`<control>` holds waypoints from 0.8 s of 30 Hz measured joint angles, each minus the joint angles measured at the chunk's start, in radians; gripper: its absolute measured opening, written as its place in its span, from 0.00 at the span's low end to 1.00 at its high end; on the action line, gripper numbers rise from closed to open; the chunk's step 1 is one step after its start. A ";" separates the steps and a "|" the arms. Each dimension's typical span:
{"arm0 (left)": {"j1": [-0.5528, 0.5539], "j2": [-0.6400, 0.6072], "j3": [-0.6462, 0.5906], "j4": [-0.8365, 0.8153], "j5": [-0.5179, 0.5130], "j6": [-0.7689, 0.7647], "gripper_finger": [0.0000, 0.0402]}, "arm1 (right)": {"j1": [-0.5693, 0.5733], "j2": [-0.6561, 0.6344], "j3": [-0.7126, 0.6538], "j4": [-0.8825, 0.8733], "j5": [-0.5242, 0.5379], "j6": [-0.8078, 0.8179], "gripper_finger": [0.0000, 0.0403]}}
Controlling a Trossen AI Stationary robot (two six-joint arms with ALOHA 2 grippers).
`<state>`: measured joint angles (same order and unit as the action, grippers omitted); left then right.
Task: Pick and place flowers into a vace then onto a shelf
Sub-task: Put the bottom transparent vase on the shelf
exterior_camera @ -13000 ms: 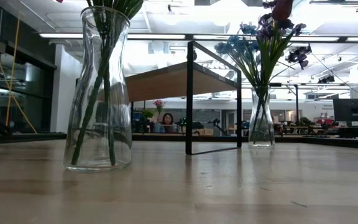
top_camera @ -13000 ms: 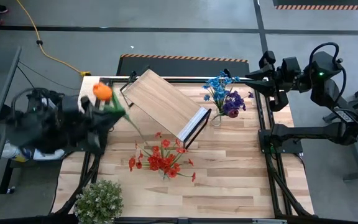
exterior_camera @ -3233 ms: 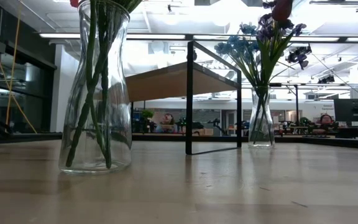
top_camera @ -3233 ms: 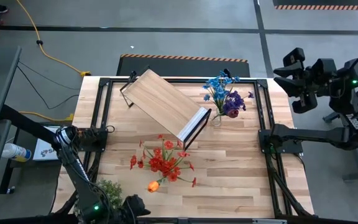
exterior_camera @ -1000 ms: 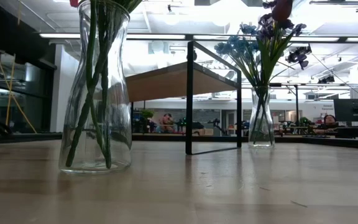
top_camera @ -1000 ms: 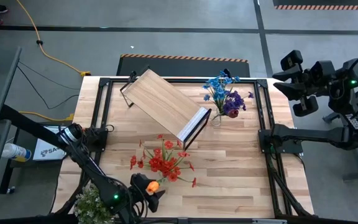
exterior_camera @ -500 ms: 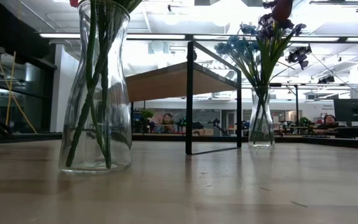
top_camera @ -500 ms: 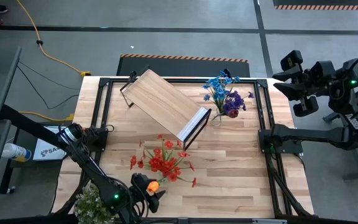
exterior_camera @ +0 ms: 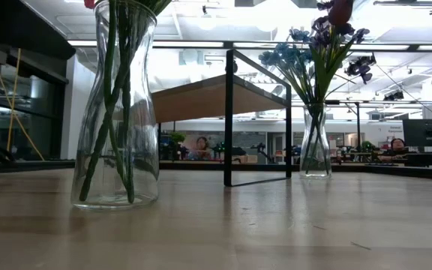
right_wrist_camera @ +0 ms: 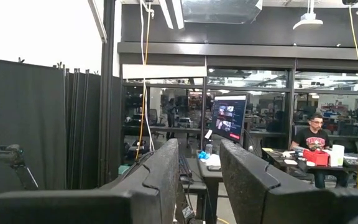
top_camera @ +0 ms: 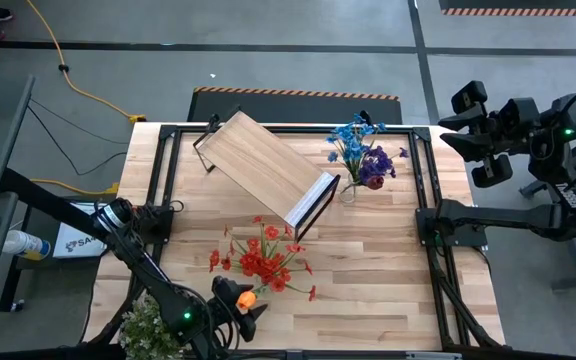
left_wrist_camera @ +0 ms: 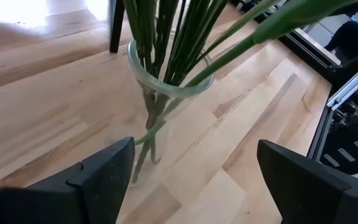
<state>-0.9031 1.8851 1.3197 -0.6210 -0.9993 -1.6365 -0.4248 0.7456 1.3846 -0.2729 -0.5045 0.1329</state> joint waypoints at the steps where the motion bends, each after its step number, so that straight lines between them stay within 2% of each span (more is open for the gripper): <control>1: 0.000 0.000 0.000 0.002 0.000 0.009 0.93 | 0.000 0.000 0.000 0.000 0.000 0.000 0.27; 14: 0.028 0.000 0.000 -0.004 -0.018 0.008 0.93 | 0.000 0.000 0.000 0.000 0.000 0.001 0.27; 20: 0.048 0.000 0.000 -0.007 0.077 0.009 0.93 | 0.000 0.000 0.000 0.000 -0.012 0.024 0.27; 24: 0.046 0.000 0.000 -0.029 0.101 0.009 0.93 | 0.000 0.000 0.000 0.000 -0.027 0.026 0.27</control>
<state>-0.8574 1.8847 1.3201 -0.6497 -0.8986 -1.6275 -0.4248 0.7452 1.3846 -0.2729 -0.5313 0.1585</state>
